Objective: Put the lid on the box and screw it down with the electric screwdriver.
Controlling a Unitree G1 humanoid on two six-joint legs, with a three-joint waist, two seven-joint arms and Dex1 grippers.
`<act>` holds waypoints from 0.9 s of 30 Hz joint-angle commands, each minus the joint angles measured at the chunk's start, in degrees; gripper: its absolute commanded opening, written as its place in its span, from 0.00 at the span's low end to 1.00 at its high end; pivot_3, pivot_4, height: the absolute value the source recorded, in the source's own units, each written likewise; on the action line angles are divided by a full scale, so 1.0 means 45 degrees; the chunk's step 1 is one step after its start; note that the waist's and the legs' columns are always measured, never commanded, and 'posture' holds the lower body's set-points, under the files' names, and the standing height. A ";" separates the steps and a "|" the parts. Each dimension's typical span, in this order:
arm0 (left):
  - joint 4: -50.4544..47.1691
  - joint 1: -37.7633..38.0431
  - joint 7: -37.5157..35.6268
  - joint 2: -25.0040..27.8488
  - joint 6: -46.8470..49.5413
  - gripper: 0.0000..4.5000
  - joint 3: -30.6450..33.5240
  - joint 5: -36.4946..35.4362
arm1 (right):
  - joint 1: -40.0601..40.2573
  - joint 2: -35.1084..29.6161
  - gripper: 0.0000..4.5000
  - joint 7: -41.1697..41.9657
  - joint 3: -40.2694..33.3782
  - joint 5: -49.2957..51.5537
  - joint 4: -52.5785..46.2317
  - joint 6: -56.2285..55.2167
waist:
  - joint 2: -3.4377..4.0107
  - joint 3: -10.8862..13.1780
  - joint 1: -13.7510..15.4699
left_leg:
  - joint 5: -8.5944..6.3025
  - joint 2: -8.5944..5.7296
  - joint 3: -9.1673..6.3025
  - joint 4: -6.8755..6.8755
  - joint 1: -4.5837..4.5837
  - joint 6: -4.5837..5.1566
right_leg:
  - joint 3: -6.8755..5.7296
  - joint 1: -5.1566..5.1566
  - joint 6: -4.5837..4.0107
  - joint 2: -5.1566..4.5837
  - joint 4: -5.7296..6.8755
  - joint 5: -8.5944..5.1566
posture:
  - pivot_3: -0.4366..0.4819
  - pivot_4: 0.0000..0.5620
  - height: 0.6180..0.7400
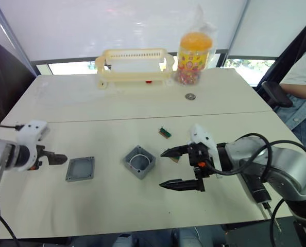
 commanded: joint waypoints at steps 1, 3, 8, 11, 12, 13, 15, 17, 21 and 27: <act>0.0088 0.0093 0.1538 -0.0313 0.0115 0.99 0.1118 -0.1009 | -0.0190 0.0164 1.00 0.0199 -0.0073 -0.0368 -0.0064 -0.0371 | -0.0002 -0.0001 0.0082 | 0.0001 -0.0003 0.0001 0.0000 -0.0001 -0.0003 | 0.0000 0.0000 0.0000 -0.0005 -0.0002 0.0000 | 0.48 0.27 1.00; 0.0535 -0.0043 0.2414 -0.0675 0.0115 0.99 0.1226 -0.1497 | -0.0110 0.0308 1.00 0.0122 -0.0114 -0.0459 -0.0081 -0.0361 | -0.0004 -0.0003 0.0120 | 0.0008 -0.0016 0.0000 0.0000 -0.0001 -0.0015 | 0.0002 0.0001 0.0001 -0.0023 -0.0001 0.0001 | 0.48 0.27 1.00; 0.1627 -0.0546 0.4139 -0.1192 0.0115 0.99 0.1209 -0.3000 | 0.0206 0.0503 1.00 -0.0221 -0.0361 -0.0535 -0.0301 -0.0152 | -0.0014 -0.0009 0.0086 | 0.0015 -0.0026 0.0000 -0.0003 -0.0004 -0.0031 | 0.0001 -0.0005 0.0000 -0.0037 0.0002 0.0004 | 0.48 0.27 1.00; 0.2064 -0.0772 0.4980 -0.1184 0.0115 0.99 0.1051 -0.4037 | 0.0420 0.0543 1.00 -0.0519 -0.0543 -0.0466 -0.0469 0.0017 | -0.0015 -0.0010 0.0074 | 0.0017 -0.0027 0.0001 -0.0005 -0.0007 -0.0034 | 0.0002 -0.0012 -0.0001 -0.0041 0.0003 0.0004 | 0.48 0.27 1.00; 0.2183 -0.0815 0.5271 -0.1152 0.0115 0.99 0.0997 -0.4317 | 0.0486 0.0567 1.00 -0.0626 -0.0587 -0.0442 -0.0529 0.0067 | -0.0015 -0.0010 0.0073 | 0.0018 -0.0029 0.0002 -0.0005 -0.0008 -0.0036 | 0.0003 -0.0014 -0.0001 -0.0044 0.0003 0.0004 | 0.48 0.27 1.00; 0.2361 -0.0864 0.5550 -0.1128 0.0115 0.99 0.0963 -0.4645 | 0.0555 0.0608 1.00 -0.0752 -0.0633 -0.0411 -0.0590 0.0119 | -0.0015 -0.0010 0.0073 | 0.0018 -0.0029 0.0002 -0.0006 -0.0008 -0.0037 | 0.0003 -0.0015 -0.0001 -0.0044 0.0003 0.0005 | 0.48 0.27 1.00; 0.2559 -0.0858 0.6001 -0.1002 0.0115 0.99 0.0733 -0.5088 | 0.0679 0.0728 1.00 -0.1012 -0.0691 -0.0369 -0.0719 0.0203 | -0.0015 -0.0010 0.0058 | 0.0019 -0.0029 0.0003 -0.0009 -0.0008 -0.0038 | 0.0005 -0.0017 -0.0001 -0.0044 0.0003 0.0005 | 0.48 0.27 1.00; 0.2674 -0.0823 0.6376 -0.0873 0.0115 0.99 0.0535 -0.5553 | 0.0763 0.0841 1.00 -0.1226 -0.0733 -0.0375 -0.0796 0.0259 | -0.0015 -0.0010 0.0047 | 0.0020 -0.0029 0.0006 -0.0013 -0.0008 -0.0041 | 0.0009 -0.0023 -0.0002 -0.0044 0.0004 0.0005 | 0.48 0.27 1.00; 0.2926 -0.0778 0.7114 -0.0613 0.0115 0.99 0.0189 -0.6530 | 0.0954 0.1092 1.00 -0.1651 -0.0751 -0.0538 -0.0863 0.0281 | -0.0016 -0.0011 0.0064 | 0.0024 -0.0033 0.0010 -0.0014 -0.0009 -0.0046 | 0.0018 -0.0025 -0.0002 -0.0046 0.0005 0.0005 | 0.48 0.27 1.00; 0.2847 -0.0707 0.8069 -0.0724 0.0115 0.99 -0.0906 -0.6958 | 0.1068 0.1567 1.00 -0.2154 -0.0549 -0.0744 -0.0802 0.0224 | -0.0003 -0.0021 0.0066 | 0.0026 -0.0035 0.0014 -0.0015 -0.0008 -0.0051 | 0.0024 -0.0026 -0.0003 -0.0046 0.0005 0.0005 | 0.48 0.27 1.00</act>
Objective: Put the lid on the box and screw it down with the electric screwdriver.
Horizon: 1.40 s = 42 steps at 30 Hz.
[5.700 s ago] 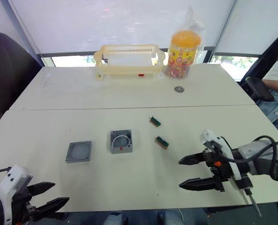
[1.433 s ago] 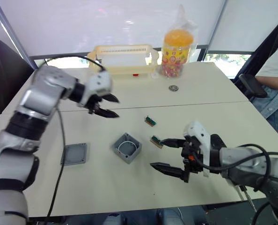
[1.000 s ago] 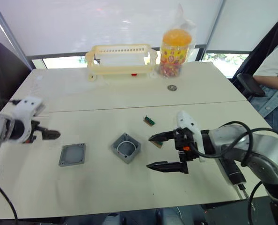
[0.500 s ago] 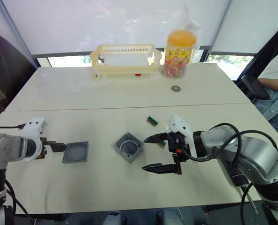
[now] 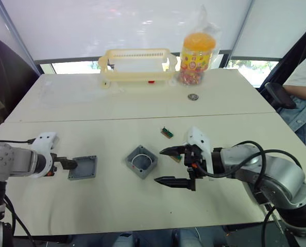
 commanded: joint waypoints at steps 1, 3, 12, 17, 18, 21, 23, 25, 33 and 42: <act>-0.0052 0.0050 0.0632 -0.0056 0.0115 0.99 -0.0700 -0.0142 | 0.0024 0.0243 1.00 -0.0268 -0.0148 -0.0116 -0.0391 -0.0102 | 0.0018 -0.0013 0.0016 | 0.0001 -0.0001 0.0001 -0.0001 0.0000 -0.0001 | 0.0003 0.0000 0.0000 -0.0001 0.0000 0.0000 | 0.48 0.27 1.00; -0.0036 0.0040 0.0879 -0.0161 0.0115 0.99 -0.0888 -0.0138 | 0.0068 0.0303 1.00 -0.0346 -0.0169 -0.0140 -0.0397 -0.0100 | 0.0026 -0.0022 0.0020 | 0.0001 -0.0005 0.0002 -0.0001 0.0004 -0.0002 | 0.0003 0.0004 0.0000 -0.0002 0.0000 0.0000 | 0.48 0.27 1.00; 0.0156 0.0082 0.1824 -0.1027 0.0115 0.04 -0.0978 -0.0094 | 0.0189 0.0411 1.00 -0.0628 -0.0369 -0.0367 -0.0258 -0.0164 | 0.0121 -0.0092 -0.0025 | 0.0000 -0.0003 0.0020 -0.0042 0.0152 0.0001 | 0.0014 0.0125 0.0000 0.0002 -0.0008 -0.0005 | 0.48 0.27 1.00; 0.0144 0.0256 0.2254 -0.1246 0.0115 0.01 -0.0602 -0.0319 | 0.0210 0.0339 1.00 -0.0609 -0.0439 -0.0510 -0.0165 -0.0185 | 0.0169 -0.0140 -0.0028 | 0.0000 -0.0001 0.0023 -0.0041 0.0156 0.0000 | 0.0019 0.0125 0.0000 0.0006 -0.0002 -0.0005 | 0.48 0.27 1.00; 0.0096 0.0270 0.2290 -0.1233 0.0115 0.01 -0.0487 -0.0315 | 0.0214 0.0318 1.00 -0.0579 -0.0450 -0.0542 -0.0128 -0.0205 | 0.0168 -0.0141 -0.0030 | 0.0000 -0.0001 0.0024 -0.0042 0.0156 0.0000 | 0.0020 0.0125 0.0000 0.0007 -0.0002 -0.0005 | 0.48 0.27 1.00; -0.0152 -0.0009 0.2072 -0.1097 0.0115 0.01 0.0194 -0.0061 | 0.0243 0.0415 1.00 -0.0585 -0.0631 -0.0435 -0.0011 -0.0173 | 0.0167 -0.0141 -0.0043 | 0.0000 -0.0001 0.0023 -0.0041 0.0156 0.0000 | 0.0020 0.0125 0.0000 0.0008 -0.0003 -0.0005 | 0.48 0.27 1.00; -0.0576 -0.0491 0.1465 -0.0831 -0.0186 0.01 0.0613 0.0269 | 0.0131 0.0808 1.00 -0.0832 -0.0995 -0.0002 0.0214 0.0065 | 0.0149 -0.0131 -0.0061 | 0.0000 0.0001 0.0023 -0.0042 0.0152 0.0000 | 0.0020 0.0121 0.0000 0.0015 -0.0003 -0.0005 | 0.48 0.27 1.00; -0.1006 -0.0868 0.0366 -0.0293 -0.1402 0.01 0.0715 0.0438 | -0.0198 0.1481 1.00 -0.1220 -0.1538 0.0659 0.0604 0.0404 | 0.0098 -0.0102 -0.0043 | 0.0001 0.0001 0.0019 -0.0041 0.0141 -0.0001 | 0.0020 0.0112 -0.0003 0.0034 -0.0005 -0.0005 | 0.48 0.27 1.00; -0.1090 -0.2267 -0.2554 -0.0542 -0.8347 0.01 0.0818 0.2463 | -0.3658 0.3785 1.00 -0.2080 -0.2134 0.0712 0.4108 0.0525 | 0.0029 -0.0060 -0.0012 | 0.0023 0.0014 0.0025 -0.0046 0.0096 -0.0040 | 0.0025 0.0080 -0.0029 0.0031 -0.0052 0.0014 | 0.48 0.27 1.00; 0.0883 -0.3748 -0.4291 -0.4303 -1.3519 0.01 0.0219 0.3592 | -0.6966 0.6041 1.00 -0.2314 -0.3100 0.0542 0.8834 -0.0021 | 0.0021 -0.0061 -0.0012 | 0.0028 0.0005 0.0031 -0.0042 0.0001 -0.0046 | 0.0030 -0.0017 -0.0030 0.0035 -0.0031 0.0025 | 0.48 0.27 1.00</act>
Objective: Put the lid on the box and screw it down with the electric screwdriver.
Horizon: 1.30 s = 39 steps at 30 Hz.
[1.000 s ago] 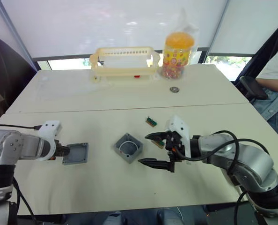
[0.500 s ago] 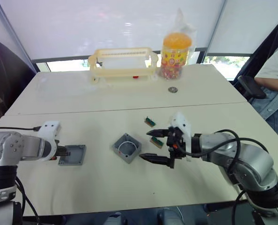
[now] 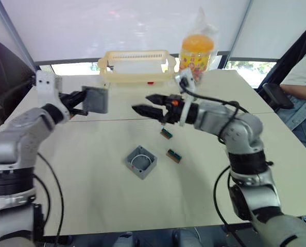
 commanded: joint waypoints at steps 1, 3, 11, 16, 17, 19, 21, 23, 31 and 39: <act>0.0751 -0.1165 -0.0739 -0.0669 -0.1693 0.01 -0.0297 0.0491 | -0.0870 0.0446 1.00 -0.0063 -0.0633 0.0145 0.0902 -0.0097 | -0.0001 -0.0001 -0.0019 | 0.0007 -0.0007 0.0000 0.0016 -0.0053 -0.0010 | 0.0001 -0.0054 0.0003 0.0000 0.0018 0.0003 | 0.48 0.27 1.00; 0.0997 -0.1642 -0.1000 -0.1163 -0.1960 0.01 -0.0565 0.0569 | -0.1066 0.0655 1.00 -0.0126 -0.0668 -0.0006 0.1305 -0.0131 | -0.0001 -0.0001 -0.0030 | 0.0017 -0.0013 0.0003 0.0017 -0.0077 -0.0027 | 0.0002 -0.0080 0.0009 0.0000 0.0019 0.0014 | 0.48 0.27 1.00; 0.1162 -0.2131 -0.1458 -0.1930 -0.2257 0.01 -0.0732 0.0759 | -0.1095 0.0941 1.00 -0.0416 -0.0895 -0.0373 0.1545 -0.0249 | 0.0003 -0.0001 -0.0167 | 0.0006 -0.0007 0.0011 0.0009 -0.0079 -0.0007 | 0.0012 -0.0103 0.0012 0.0013 0.0031 0.0016 | 0.48 0.27 1.00; 0.0821 -0.2083 -0.1652 -0.2176 -0.2065 0.01 -0.0825 0.0633 | -0.1067 0.1084 1.00 -0.0643 -0.1052 -0.0580 0.1665 -0.0432 | 0.0003 -0.0001 -0.0106 | 0.0006 -0.0006 0.0008 0.0009 -0.0080 -0.0007 | 0.0014 -0.0102 0.0011 0.0019 0.0031 0.0015 | 0.48 0.27 1.00; 0.0765 -0.2089 -0.1682 -0.2228 -0.2030 0.01 -0.0830 0.0605 | -0.1079 0.1116 1.00 -0.0655 -0.1057 -0.0634 0.1719 -0.0493 | 0.0003 -0.0001 -0.0102 | 0.0006 -0.0006 0.0008 0.0009 -0.0080 -0.0007 | 0.0014 -0.0102 0.0011 0.0019 0.0031 0.0015 | 0.48 0.27 1.00; 0.0701 -0.2099 -0.1717 -0.2302 -0.1982 0.01 -0.0838 0.0586 | -0.1104 0.1176 1.00 -0.0692 -0.1071 -0.0716 0.1826 -0.0594 | 0.0003 -0.0001 -0.0100 | 0.0006 -0.0007 0.0008 0.0009 -0.0080 -0.0007 | 0.0014 -0.0102 0.0011 0.0019 0.0030 0.0015 | 0.48 0.27 1.00; 0.0666 -0.2090 -0.1711 -0.2362 -0.1966 0.01 -0.0842 0.0627 | -0.1109 0.1196 1.00 -0.0710 -0.1091 -0.0778 0.1897 -0.0685 | 0.0003 -0.0001 -0.0099 | 0.0006 -0.0007 0.0007 0.0009 -0.0080 -0.0008 | 0.0014 -0.0100 0.0012 0.0019 0.0031 0.0016 | 0.48 0.27 1.00; 0.0635 -0.2079 -0.1717 -0.2388 -0.1921 0.00 -0.0826 0.0645 | -0.1137 0.1250 0.89 -0.0777 -0.1166 -0.0796 0.1997 -0.0759 | 0.0003 -0.0001 -0.0099 | 0.0007 -0.0008 0.0008 0.0009 -0.0080 -0.0008 | 0.0013 -0.0100 0.0012 0.0019 0.0031 0.0016 | 0.48 0.27 1.00; 0.0437 -0.1970 -0.1732 -0.2384 -0.1757 0.00 -0.0792 0.0611 | -0.1201 0.1350 0.03 -0.0801 -0.1246 -0.0833 0.2085 -0.0705 | 0.0006 0.0001 -0.0105 | 0.0007 -0.0006 0.0003 0.0007 -0.0079 -0.0008 | 0.0012 -0.0102 0.0011 0.0021 0.0031 0.0016 | 0.48 0.27 1.00; 0.0353 -0.1834 -0.1810 -0.2247 -0.1358 0.00 -0.0749 0.0515 | -0.1068 0.1349 0.03 -0.0668 -0.1207 -0.0862 0.1953 -0.0719 | 0.0006 0.0001 -0.0103 | 0.0007 -0.0008 0.0006 0.0008 -0.0080 -0.0009 | 0.0014 -0.0101 0.0012 0.0021 0.0030 0.0016 | 0.48 0.27 1.00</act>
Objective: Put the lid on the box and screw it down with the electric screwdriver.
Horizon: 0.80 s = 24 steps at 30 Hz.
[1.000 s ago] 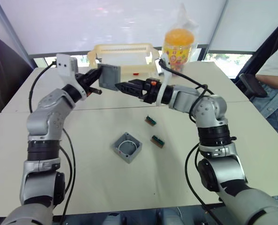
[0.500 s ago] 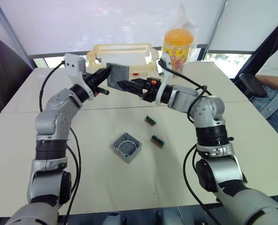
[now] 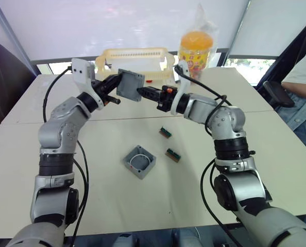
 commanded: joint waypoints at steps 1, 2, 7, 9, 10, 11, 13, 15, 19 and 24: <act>-0.0694 -0.0041 -0.0320 0.0229 0.0210 0.00 0.0244 -0.0320 | -0.0295 0.0050 0.03 0.0285 -0.0242 0.0160 -0.0529 -0.0229 | 0.0000 0.0000 -0.0006 | 0.0000 0.0000 0.0000 0.0000 0.0000 0.0000 | 0.0000 0.0000 0.0000 0.0000 0.0000 0.0000 | 0.48 0.27 1.00; -0.0752 0.0016 -0.0372 0.0292 0.0273 0.15 0.0300 -0.0365 | -0.0268 0.0068 0.03 0.0317 -0.0260 0.0174 -0.0615 -0.0279 | 0.0000 0.0000 -0.0010 | 0.0000 0.0000 0.0000 0.0000 0.0000 0.0000 | 0.0000 0.0000 0.0000 0.0000 0.0000 0.0000 | 0.48 0.27 1.00; -0.1186 0.0245 -0.0759 0.0885 0.1343 0.57 0.0887 -0.1261 | -0.0117 0.0119 0.03 0.0361 -0.0350 0.0107 -0.1093 -0.0679 | 0.0001 0.0000 -0.0045 | 0.0000 0.0002 -0.0001 -0.0001 0.0000 0.0000 | 0.0000 -0.0002 0.0000 0.0003 0.0001 0.0000 | 0.48 0.27 1.00; -0.1421 0.0480 -0.0863 0.1400 0.1915 0.57 0.1350 -0.1673 | 0.0124 0.0017 0.03 0.0304 -0.0317 -0.0068 -0.1515 -0.0984 | 0.0002 0.0001 -0.0054 | 0.0000 0.0005 -0.0003 -0.0002 0.0000 0.0000 | 0.0000 -0.0003 0.0000 0.0003 0.0001 0.0000 | 0.48 0.27 1.00; -0.1473 0.0612 -0.0865 0.1629 0.2138 0.57 0.1564 -0.1847 | 0.0276 -0.0046 0.03 0.0284 -0.0292 -0.0137 -0.1741 -0.1111 | 0.0001 0.0001 -0.0079 | -0.0001 0.0005 -0.0003 -0.0003 0.0000 0.0001 | 0.0000 -0.0003 0.0000 0.0003 0.0000 0.0000 | 0.48 0.27 1.00; -0.1573 0.0809 -0.0945 0.1883 0.2356 0.57 0.1806 -0.2063 | 0.0503 -0.0174 0.03 0.0307 -0.0183 -0.0305 -0.2077 -0.1338 | 0.0002 0.0001 -0.0085 | -0.0001 0.0006 -0.0004 -0.0005 0.0000 0.0001 | 0.0000 -0.0003 0.0000 0.0003 0.0000 0.0000 | 0.48 0.27 1.00; -0.1735 0.1243 -0.1171 0.2313 0.2668 0.57 0.2189 -0.2419 | 0.1000 -0.0416 0.03 0.0294 0.0039 -0.0772 -0.2769 -0.1930 | 0.0002 0.0001 -0.0093 | -0.0001 0.0005 -0.0005 -0.0005 0.0000 0.0001 | 0.0000 -0.0003 0.0000 0.0004 0.0000 0.0000 | 0.48 0.27 1.00; -0.1871 0.1874 -0.1570 0.2891 0.2874 0.57 0.2307 -0.2441 | 0.1770 -0.0779 0.03 0.0403 0.0362 -0.1411 -0.3769 -0.2742 | 0.0002 0.0001 -0.0078 | -0.0001 0.0004 -0.0004 -0.0005 0.0000 0.0001 | 0.0000 -0.0002 0.0000 0.0003 -0.0001 0.0000 | 0.48 0.27 1.00; -0.2452 0.3151 -0.2157 0.3740 0.3497 0.57 0.2717 -0.2942 | 0.3921 -0.2467 0.03 0.1122 0.1968 -0.4466 -0.5847 -0.6270 | 0.0003 0.0002 0.0017 | -0.0001 0.0003 0.0000 -0.0004 0.0000 0.0001 | 0.0000 0.0000 0.0001 0.0003 -0.0005 -0.0001 | 0.48 0.27 1.00; -0.3238 0.4422 -0.2660 0.4435 0.3844 0.57 0.2624 -0.3067 | 0.6406 -0.4065 0.03 0.0707 0.3189 -0.8363 -0.6782 -1.0784 | 0.0001 0.0002 0.0022 | 0.0003 0.0001 0.0009 -0.0003 0.0009 -0.0005 | -0.0001 0.0010 0.0002 0.0005 -0.0003 -0.0002 | 0.48 0.27 1.00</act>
